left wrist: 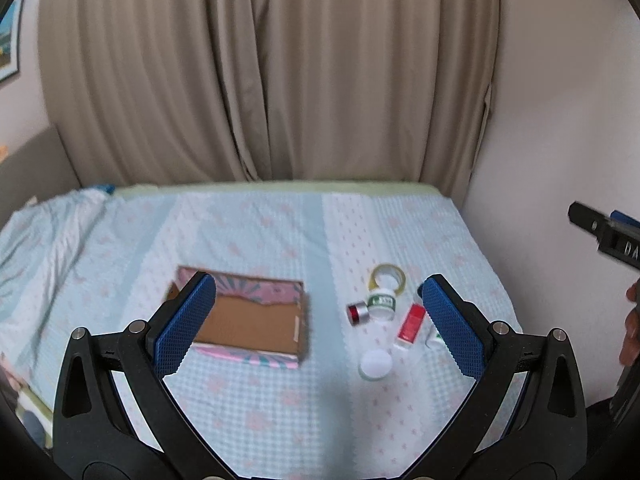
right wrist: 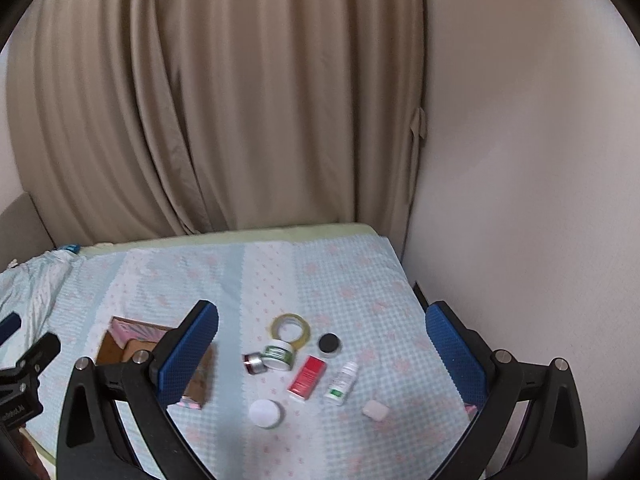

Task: Organize rigid objects
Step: 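Grasp the white pill bottle with the right gripper while the left gripper grasps the white-lidded jar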

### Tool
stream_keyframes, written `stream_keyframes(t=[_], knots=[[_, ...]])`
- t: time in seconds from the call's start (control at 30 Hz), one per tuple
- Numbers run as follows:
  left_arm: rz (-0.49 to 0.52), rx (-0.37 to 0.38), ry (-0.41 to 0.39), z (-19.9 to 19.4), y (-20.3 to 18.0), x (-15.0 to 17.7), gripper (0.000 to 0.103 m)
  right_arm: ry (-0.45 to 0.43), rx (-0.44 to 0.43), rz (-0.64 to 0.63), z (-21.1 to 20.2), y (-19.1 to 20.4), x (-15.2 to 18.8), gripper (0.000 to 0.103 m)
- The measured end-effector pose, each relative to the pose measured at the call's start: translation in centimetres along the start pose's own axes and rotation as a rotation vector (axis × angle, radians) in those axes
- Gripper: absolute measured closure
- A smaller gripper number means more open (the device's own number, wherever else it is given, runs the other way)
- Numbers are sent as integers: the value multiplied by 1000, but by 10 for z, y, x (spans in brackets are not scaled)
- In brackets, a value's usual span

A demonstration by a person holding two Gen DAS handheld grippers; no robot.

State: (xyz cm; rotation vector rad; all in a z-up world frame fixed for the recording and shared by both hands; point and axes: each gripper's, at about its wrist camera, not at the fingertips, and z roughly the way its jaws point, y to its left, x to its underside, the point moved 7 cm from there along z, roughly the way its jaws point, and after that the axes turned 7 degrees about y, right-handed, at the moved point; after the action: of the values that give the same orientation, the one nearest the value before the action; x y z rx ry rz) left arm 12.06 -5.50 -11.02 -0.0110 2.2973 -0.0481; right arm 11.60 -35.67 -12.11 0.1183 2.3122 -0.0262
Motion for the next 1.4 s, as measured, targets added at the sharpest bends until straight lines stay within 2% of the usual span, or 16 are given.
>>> stream_keyframes(t=[0.07,0.17,0.3,0.47,0.57,0.63,0.8,1.0,1.17,1.27,1.3,1.33,1.4], knots=[[-6,5,45,30,-12,11,0,37,8,10,25,-16,0,0],[-10,14,178,72,-34,39,0,110,6,24,71,-40,6,0],[11,36,313,132,-60,80,0,239,0,34,140,-60,25,0],[-1,89,535,207,-91,143,0,441,-53,117,223,-75,65,0],[18,87,659,249,-98,181,0,551,-65,155,266,-79,94,0],[12,101,708,271,-113,197,0,627,-72,186,292,-77,116,0],[16,72,834,333,-113,250,1,795,-91,320,351,-72,168,1],[90,26,893,372,-117,289,1,905,-70,374,399,-63,204,15],[116,-42,896,388,-117,297,2,948,-58,375,418,-57,216,17],[110,-45,892,394,-113,297,7,953,-66,378,426,-52,218,19],[112,-49,893,397,-110,297,11,957,-66,380,429,-50,220,28],[115,-58,895,402,-104,296,16,965,-64,380,433,-48,222,33],[102,-54,910,407,-106,297,18,988,-74,390,439,-44,228,47]])
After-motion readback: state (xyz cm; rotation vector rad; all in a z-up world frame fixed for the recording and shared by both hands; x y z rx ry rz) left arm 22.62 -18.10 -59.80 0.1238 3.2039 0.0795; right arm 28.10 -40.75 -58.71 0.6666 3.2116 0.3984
